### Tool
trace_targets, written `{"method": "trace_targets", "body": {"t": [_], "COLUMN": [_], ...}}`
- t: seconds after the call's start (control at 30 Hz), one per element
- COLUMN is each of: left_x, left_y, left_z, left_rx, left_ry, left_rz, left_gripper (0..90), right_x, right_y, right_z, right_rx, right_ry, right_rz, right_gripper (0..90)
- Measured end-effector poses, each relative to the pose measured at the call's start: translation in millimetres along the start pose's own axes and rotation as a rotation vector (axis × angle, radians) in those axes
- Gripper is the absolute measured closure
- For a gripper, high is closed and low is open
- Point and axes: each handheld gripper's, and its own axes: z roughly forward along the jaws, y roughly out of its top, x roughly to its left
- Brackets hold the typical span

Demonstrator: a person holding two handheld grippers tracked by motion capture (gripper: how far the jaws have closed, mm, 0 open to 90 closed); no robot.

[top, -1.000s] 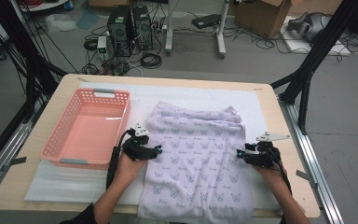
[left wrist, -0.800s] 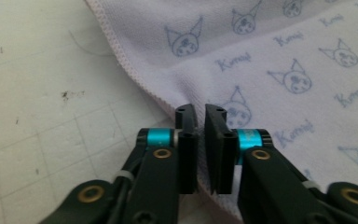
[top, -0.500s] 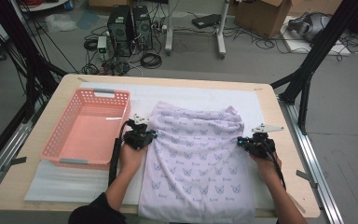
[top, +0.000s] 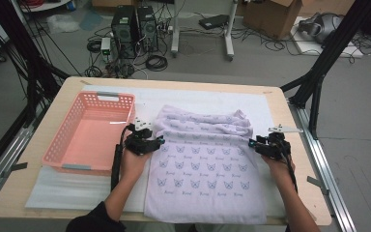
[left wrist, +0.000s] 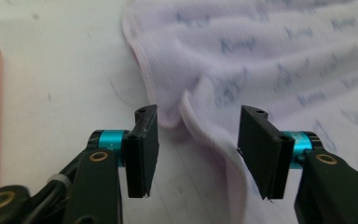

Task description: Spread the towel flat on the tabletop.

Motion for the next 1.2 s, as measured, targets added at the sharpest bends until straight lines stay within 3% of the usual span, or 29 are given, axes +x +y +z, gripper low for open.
{"method": "trace_targets", "body": {"t": [0.1, 0.4, 0.57, 0.77, 0.87, 1.2], "left_x": [-5.6, -18.2, -22.6, -25.6, -26.9, -31.6], "left_y": [-10.2, -40.1, -57.6, -76.1, -79.3, -85.3], "left_z": [-9.2, -40.1, -56.3, -76.3, -78.6, -86.0], "left_rx": [0.017, -0.001, 0.006, -0.019, 0.018, 0.022], "left_ry": [-0.015, -0.070, -0.082, -0.100, -0.105, -0.106], "left_rz": [0.035, 0.032, 0.037, 0.018, 0.021, -0.004], "left_gripper": [46.5, 45.3, 45.0, 45.2, 45.7, 46.2], "right_x": [5.3, 20.8, 37.8, 48.7, 53.7, 71.7], "right_y": [-9.0, -27.8, -42.2, -58.9, -67.4, -76.1], "right_z": [-9.6, -48.6, -57.4, -67.8, -72.5, -77.2], "right_rx": [0.011, -0.044, 0.013, 0.041, 0.057, 0.107], "right_ry": [0.008, 0.059, 0.056, 0.048, 0.040, 0.041], "right_rz": [-0.017, -0.009, -0.075, -0.082, -0.095, -0.152], "right_gripper": [52.2, 50.4, 50.9, 51.3, 51.6, 52.6]}}
